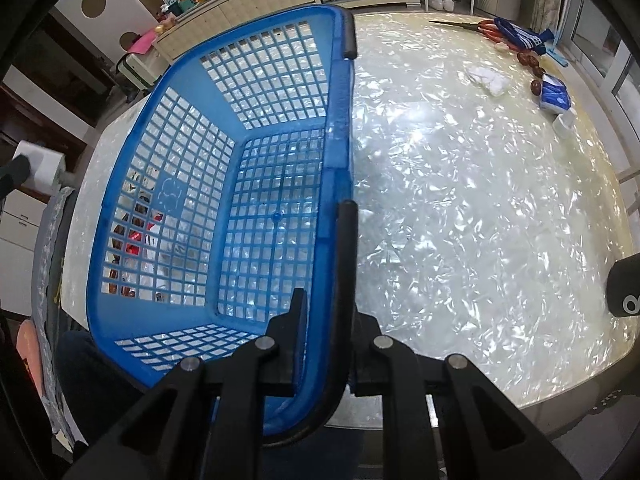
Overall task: Organize rigid objects
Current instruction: 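Grasp the white charger with the left gripper and carry it over the basket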
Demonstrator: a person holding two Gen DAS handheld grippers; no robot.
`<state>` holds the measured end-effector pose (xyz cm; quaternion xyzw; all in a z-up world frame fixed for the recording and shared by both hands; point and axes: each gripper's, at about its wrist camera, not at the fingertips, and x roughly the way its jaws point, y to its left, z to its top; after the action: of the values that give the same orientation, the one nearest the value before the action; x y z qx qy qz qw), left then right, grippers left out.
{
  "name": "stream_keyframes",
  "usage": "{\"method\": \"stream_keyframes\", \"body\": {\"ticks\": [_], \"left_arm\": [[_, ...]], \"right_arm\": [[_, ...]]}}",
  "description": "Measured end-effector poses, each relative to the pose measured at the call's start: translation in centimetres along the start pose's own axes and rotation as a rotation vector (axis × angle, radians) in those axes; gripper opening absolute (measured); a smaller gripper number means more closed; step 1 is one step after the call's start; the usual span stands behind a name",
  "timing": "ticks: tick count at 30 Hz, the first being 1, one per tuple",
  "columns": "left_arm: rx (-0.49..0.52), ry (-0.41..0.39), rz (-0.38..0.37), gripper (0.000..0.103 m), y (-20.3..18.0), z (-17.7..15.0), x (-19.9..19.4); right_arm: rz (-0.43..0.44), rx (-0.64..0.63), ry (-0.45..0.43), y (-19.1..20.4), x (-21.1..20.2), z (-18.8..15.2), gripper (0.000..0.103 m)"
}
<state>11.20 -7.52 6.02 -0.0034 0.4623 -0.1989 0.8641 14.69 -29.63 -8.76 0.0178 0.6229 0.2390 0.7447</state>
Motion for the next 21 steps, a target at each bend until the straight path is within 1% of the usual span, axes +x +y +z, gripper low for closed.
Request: {"method": "stream_keyframes", "body": {"ticks": [3, 9, 13, 17, 21], "left_arm": [[0.054, 0.003, -0.010, 0.043, -1.1, 0.8, 1.9], [0.088, 0.073, -0.015, 0.043, -1.9, 1.5, 6.6], [0.076, 0.120, -0.037, 0.043, -1.3, 1.3, 9.3], [0.112, 0.161, -0.037, 0.043, -1.8, 0.7, 11.5], [0.140, 0.183, -0.037, 0.043, -2.1, 0.5, 12.6]], "right_arm": [[0.005, 0.007, -0.004, -0.1, 0.1, 0.3, 0.015], [0.011, 0.023, -0.009, -0.3, -0.1, 0.2, 0.015], [0.011, 0.025, -0.020, -0.3, -0.3, 0.1, 0.015], [0.015, 0.019, -0.025, -0.4, -0.4, 0.0, 0.015], [0.018, 0.024, -0.026, -0.7, -0.6, -0.1, 0.015]]}}
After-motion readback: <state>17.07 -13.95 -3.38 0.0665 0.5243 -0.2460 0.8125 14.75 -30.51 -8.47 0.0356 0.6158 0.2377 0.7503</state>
